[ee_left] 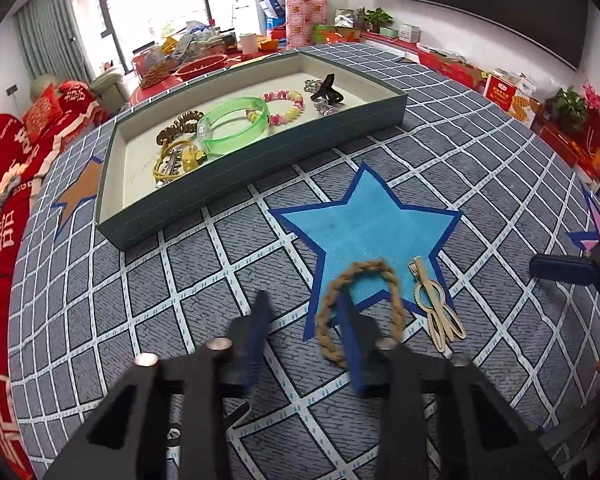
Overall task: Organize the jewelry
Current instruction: 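Grasp the braided bracelet with the left tool while the right grasps the beige hair ties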
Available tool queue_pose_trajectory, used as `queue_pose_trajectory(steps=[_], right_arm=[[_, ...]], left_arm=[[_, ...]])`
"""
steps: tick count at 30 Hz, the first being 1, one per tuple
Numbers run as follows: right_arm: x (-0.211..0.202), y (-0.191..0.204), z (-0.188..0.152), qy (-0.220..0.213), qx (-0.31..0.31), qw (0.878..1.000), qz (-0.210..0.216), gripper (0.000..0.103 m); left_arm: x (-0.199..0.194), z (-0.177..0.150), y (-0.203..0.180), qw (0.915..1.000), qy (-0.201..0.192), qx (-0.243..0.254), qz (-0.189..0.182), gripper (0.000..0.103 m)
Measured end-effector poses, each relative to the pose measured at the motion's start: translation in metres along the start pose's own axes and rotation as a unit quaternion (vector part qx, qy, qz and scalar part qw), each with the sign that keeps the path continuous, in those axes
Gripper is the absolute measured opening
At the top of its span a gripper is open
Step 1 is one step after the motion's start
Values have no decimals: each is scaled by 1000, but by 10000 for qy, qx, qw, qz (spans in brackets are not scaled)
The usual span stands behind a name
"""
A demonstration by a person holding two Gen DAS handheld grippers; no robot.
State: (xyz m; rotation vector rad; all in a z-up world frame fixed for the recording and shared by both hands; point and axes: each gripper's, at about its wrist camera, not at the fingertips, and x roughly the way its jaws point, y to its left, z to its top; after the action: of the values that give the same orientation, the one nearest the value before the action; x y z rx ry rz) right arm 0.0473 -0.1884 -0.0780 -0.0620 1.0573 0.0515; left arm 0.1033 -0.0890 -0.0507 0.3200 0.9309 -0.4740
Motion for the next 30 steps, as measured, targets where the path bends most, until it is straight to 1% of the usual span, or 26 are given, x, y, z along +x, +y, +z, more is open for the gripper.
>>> queue_pose_trajectory(steps=[1, 3, 6, 8, 12, 14, 17, 18, 19, 20, 21, 22, 24, 27, 30], right_arm=[[2, 0, 1, 11, 0, 10000, -17, 103], [5, 0, 3, -3, 14, 10000, -20, 103], [9, 1, 10, -34, 33, 10000, -33, 102], [12, 1, 15, -47, 70, 10000, -29, 101], [17, 2, 30, -96, 115, 9999, -38, 93], [20, 4, 37, -90, 119, 9999, -51, 89], [19, 8, 42, -71, 56, 10000, -40, 74], [18, 11, 43, -74, 28, 10000, -31, 62], [16, 13, 44, -85, -1, 10000, -23, 46], [15, 15, 45, -86, -33, 10000, -20, 37], [15, 17, 45, -75, -51, 10000, -10, 17], [15, 17, 45, -62, -43, 10000, -13, 9], [14, 14, 42, -70, 86, 9999, 78, 9], [10, 0, 38, -105, 432, 9981, 426, 9], [3, -14, 35, -188, 680, 9955, 627, 9]], left_arm=[[-1, -1, 0, 10000, -7, 19, 56, 41], [0, -1, 5, 10000, -4, -20, 63, 31], [0, -4, 18, 9996, 17, -204, 170, 31], [0, -7, 29, 9991, 41, -388, 178, 31], [0, -12, 45, 9974, 68, -707, 135, 31], [0, -12, 46, 9973, 63, -715, 166, 31], [1, -13, 43, 9973, 44, -686, 247, 31], [1, -13, 42, 9973, 36, -681, 261, 31], [1, -13, 42, 9973, 30, -691, 261, 31], [1, -14, 43, 9972, 28, -711, 251, 31], [1, -14, 44, 9969, 25, -750, 232, 29], [0, -14, 45, 9966, 23, -795, 201, 19], [0, -16, 46, 9962, 29, -849, 210, 19], [-2, -19, 48, 9951, -2, -983, 143, 19], [-7, -22, 53, 9930, -50, -1178, 36, 19]])
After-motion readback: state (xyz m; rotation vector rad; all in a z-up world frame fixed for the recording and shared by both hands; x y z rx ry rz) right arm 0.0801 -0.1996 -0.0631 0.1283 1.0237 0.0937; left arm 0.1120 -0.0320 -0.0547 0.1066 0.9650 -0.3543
